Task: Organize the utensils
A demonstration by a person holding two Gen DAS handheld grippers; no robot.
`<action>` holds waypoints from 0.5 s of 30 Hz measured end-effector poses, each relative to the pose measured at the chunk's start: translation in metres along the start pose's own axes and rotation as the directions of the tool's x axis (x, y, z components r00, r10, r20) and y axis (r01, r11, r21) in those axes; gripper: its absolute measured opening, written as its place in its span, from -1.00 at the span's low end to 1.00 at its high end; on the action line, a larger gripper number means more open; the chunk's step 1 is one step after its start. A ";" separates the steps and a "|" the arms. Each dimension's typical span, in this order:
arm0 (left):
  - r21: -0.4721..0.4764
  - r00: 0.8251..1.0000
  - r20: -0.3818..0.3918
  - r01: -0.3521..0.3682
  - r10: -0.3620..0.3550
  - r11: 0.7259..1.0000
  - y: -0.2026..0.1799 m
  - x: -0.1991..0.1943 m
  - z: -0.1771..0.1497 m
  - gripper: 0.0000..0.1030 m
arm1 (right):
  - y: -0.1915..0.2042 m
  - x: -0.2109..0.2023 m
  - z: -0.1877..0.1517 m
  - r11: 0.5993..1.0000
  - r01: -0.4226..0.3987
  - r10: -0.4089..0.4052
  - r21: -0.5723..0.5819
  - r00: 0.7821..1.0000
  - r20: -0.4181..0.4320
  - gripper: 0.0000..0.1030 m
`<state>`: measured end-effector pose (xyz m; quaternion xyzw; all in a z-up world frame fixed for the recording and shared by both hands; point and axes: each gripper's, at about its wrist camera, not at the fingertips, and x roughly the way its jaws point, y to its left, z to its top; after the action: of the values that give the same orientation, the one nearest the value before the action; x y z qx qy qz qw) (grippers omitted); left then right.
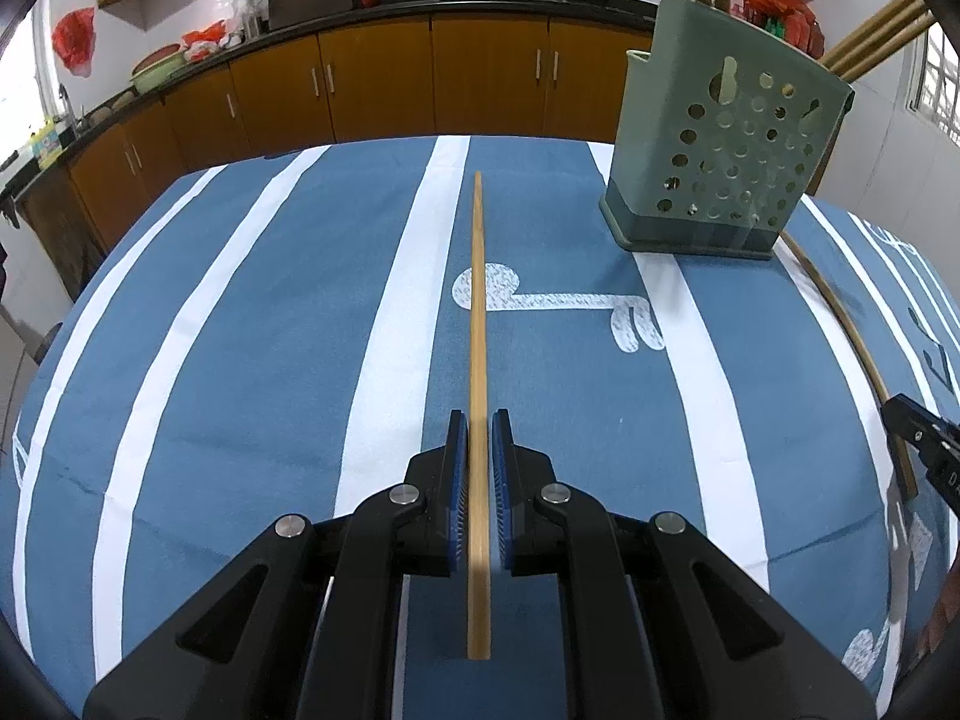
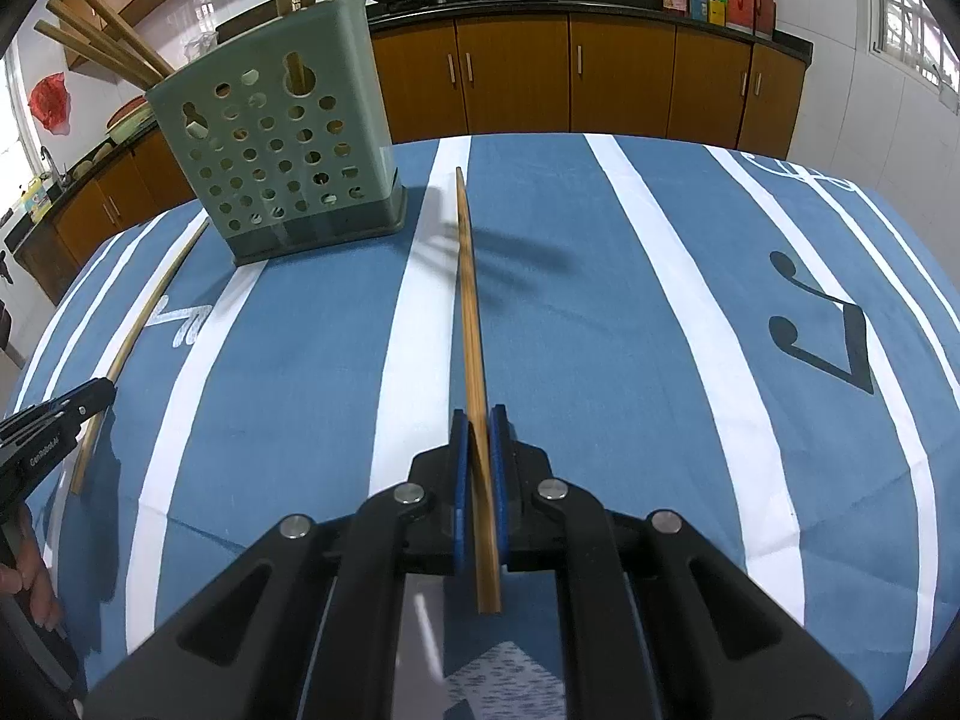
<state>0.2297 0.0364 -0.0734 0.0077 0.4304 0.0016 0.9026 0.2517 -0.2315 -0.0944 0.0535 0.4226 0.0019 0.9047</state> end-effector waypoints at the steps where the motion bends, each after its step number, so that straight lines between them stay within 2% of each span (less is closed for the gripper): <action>1: 0.000 1.000 0.000 -0.001 0.001 1.000 0.000 -0.001 -0.001 -0.81 | 0.000 0.000 0.000 1.000 -0.001 0.001 0.000 1.000 0.000 -0.83; 8: 0.021 1.000 -0.008 0.001 -0.001 1.000 0.001 -0.003 -0.002 -0.86 | -0.001 -0.009 -0.001 1.000 -0.012 0.012 -0.005 1.000 0.017 -0.85; 11: 0.013 1.000 -0.004 0.020 -0.019 1.000 0.007 -0.012 -0.003 -0.86 | -0.006 -0.025 0.004 1.000 -0.023 0.022 0.011 0.998 0.067 -0.85; 15: 0.006 0.997 0.048 0.056 -0.056 0.998 0.015 -0.035 0.003 -0.86 | -0.009 -0.053 0.017 0.999 -0.032 0.029 0.020 0.988 0.153 -0.85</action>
<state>0.2098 0.0507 -0.0438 -0.0022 0.4087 -0.0249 0.9123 0.2303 -0.2446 -0.0438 0.0699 0.3513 0.0071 0.9336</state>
